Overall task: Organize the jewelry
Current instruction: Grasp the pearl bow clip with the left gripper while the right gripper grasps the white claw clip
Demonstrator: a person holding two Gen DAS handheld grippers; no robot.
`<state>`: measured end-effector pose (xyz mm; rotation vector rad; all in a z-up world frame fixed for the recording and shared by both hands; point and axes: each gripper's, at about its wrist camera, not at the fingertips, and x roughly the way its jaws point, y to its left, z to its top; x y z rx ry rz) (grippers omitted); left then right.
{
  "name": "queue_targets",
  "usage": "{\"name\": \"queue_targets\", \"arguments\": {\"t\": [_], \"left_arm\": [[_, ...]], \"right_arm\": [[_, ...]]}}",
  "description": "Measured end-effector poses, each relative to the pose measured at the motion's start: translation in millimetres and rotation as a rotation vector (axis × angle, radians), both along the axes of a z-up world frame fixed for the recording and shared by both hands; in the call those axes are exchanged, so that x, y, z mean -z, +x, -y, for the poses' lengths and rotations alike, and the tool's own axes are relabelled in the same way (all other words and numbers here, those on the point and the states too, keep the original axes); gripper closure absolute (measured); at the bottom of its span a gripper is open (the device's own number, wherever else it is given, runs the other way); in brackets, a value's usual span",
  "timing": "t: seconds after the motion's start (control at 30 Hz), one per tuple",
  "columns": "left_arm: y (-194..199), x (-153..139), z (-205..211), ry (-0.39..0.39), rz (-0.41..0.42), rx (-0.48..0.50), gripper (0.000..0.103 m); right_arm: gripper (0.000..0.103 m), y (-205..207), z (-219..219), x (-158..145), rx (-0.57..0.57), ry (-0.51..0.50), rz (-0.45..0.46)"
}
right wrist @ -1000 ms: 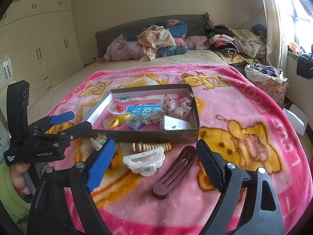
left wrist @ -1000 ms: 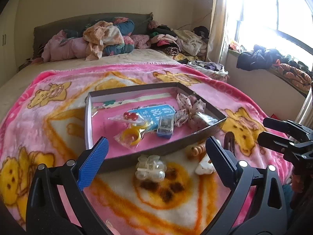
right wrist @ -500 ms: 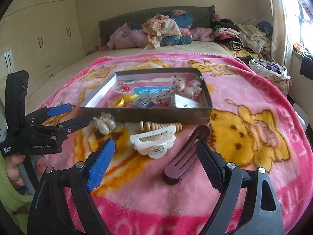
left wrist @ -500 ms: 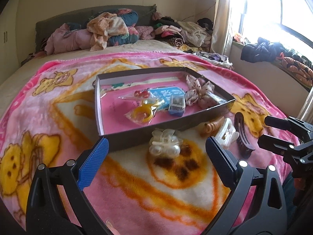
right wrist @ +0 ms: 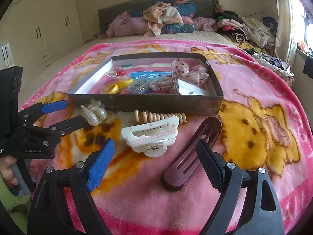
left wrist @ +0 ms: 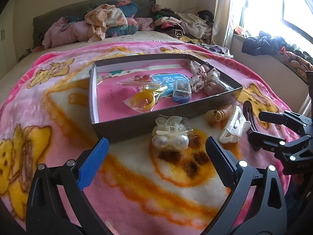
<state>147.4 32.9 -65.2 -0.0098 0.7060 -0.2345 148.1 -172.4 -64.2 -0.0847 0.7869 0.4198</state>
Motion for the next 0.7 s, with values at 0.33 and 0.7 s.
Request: {"name": "queue_targets", "arguments": {"t": [0.33, 0.7], "left_arm": [[15.1, 8.2, 1.6, -0.029, -0.046, 0.014, 0.019], [23.9, 12.9, 12.0, -0.046, -0.082, 0.05, 0.031]], "right_arm": [[0.02, 18.5, -10.9, 11.9, -0.043, -0.034, -0.031], [0.036, 24.3, -11.0, 15.5, -0.067, 0.0, -0.034]]}}
